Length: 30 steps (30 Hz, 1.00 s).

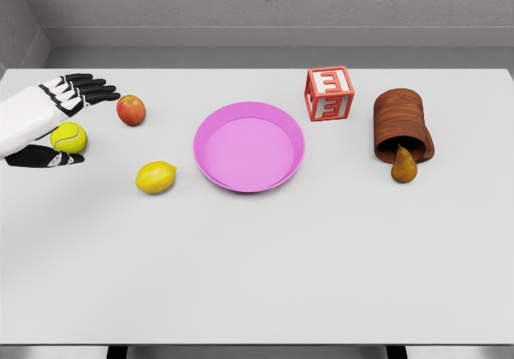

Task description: Put the lemon on the plate with left arm

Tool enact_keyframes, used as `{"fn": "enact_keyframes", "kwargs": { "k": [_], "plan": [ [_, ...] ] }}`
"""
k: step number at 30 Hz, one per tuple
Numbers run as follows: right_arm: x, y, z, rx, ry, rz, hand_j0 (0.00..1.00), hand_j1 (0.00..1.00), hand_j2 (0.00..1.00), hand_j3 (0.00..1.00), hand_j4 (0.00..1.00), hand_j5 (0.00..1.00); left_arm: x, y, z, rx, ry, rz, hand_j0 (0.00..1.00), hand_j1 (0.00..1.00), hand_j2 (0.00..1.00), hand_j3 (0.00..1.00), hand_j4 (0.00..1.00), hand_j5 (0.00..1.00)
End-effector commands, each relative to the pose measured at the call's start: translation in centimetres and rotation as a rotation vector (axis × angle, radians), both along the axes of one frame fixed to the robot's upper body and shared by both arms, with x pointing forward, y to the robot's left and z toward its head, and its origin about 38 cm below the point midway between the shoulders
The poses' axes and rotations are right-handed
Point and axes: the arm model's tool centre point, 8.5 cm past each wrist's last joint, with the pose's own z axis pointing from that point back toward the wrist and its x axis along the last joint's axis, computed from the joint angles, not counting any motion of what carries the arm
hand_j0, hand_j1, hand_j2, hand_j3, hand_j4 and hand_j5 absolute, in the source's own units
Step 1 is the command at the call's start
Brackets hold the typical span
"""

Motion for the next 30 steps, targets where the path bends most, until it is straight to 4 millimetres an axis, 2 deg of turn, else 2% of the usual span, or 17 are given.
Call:
{"fn": "enact_keyframes", "kwargs": {
  "k": [1,14,16,19,20,21,23,26,29,30],
  "plan": [
    [0.0,0.0,0.0,-0.001,0.000,-0.002,1.00,1.00,1.00,1.00,1.00,1.00,1.4,2.4,-0.9,0.000,-0.040,0.146,1.00,1.00,1.00,1.00,1.00,1.00],
    [-0.1,0.0,0.0,-0.001,0.001,-0.002,1.00,1.00,1.00,1.00,1.00,1.00,1.4,2.3,-1.0,0.003,-0.037,0.144,1.00,1.00,1.00,1.00,1.00,1.00],
    [-0.1,0.0,0.0,-0.001,0.001,-0.002,1.00,1.00,1.00,1.00,1.00,1.00,1.4,2.2,-1.2,0.008,-0.032,0.143,1.00,1.00,1.00,1.00,1.00,1.00],
    [-0.1,0.0,0.0,-0.001,0.001,-0.002,1.00,1.00,1.00,1.00,1.00,1.00,1.5,1.4,-2.5,0.028,0.005,0.131,1.00,1.00,1.00,1.00,1.00,1.00],
    [0.0,0.0,0.0,-0.001,0.000,-0.002,1.00,1.00,1.00,1.00,1.00,1.00,1.6,0.6,-3.4,0.036,0.011,0.126,1.00,1.00,1.00,1.00,1.00,1.00],
    [-0.1,0.0,0.0,-0.001,0.001,-0.002,1.00,1.00,1.00,1.00,1.00,1.00,1.7,-1.8,-5.4,0.064,0.067,0.055,1.00,1.00,1.00,1.00,1.00,1.00],
    [-0.1,0.0,0.0,-0.001,0.001,-0.002,1.00,1.00,1.00,1.00,1.00,1.00,2.2,-5.1,-7.4,0.101,0.128,-0.002,1.00,1.00,1.00,1.00,1.00,1.00],
    [-0.1,0.0,0.0,-0.001,0.001,-0.002,1.00,1.00,1.00,1.00,1.00,1.00,1.9,-6.3,-8.4,0.125,0.166,-0.042,1.00,1.00,1.00,1.00,1.00,1.00],
    [-0.1,0.0,0.0,-0.001,0.001,-0.002,1.00,1.00,1.00,1.00,1.00,1.00,2.5,-8.5,-8.3,0.168,0.172,-0.121,1.00,1.00,1.00,1.00,1.00,1.00],
    [-0.1,0.0,0.0,-0.001,0.001,-0.002,1.00,1.00,1.00,1.00,1.00,1.00,2.3,-8.2,-8.6,0.201,0.186,-0.131,1.00,1.00,1.00,1.00,1.00,1.00]
  ]
}}
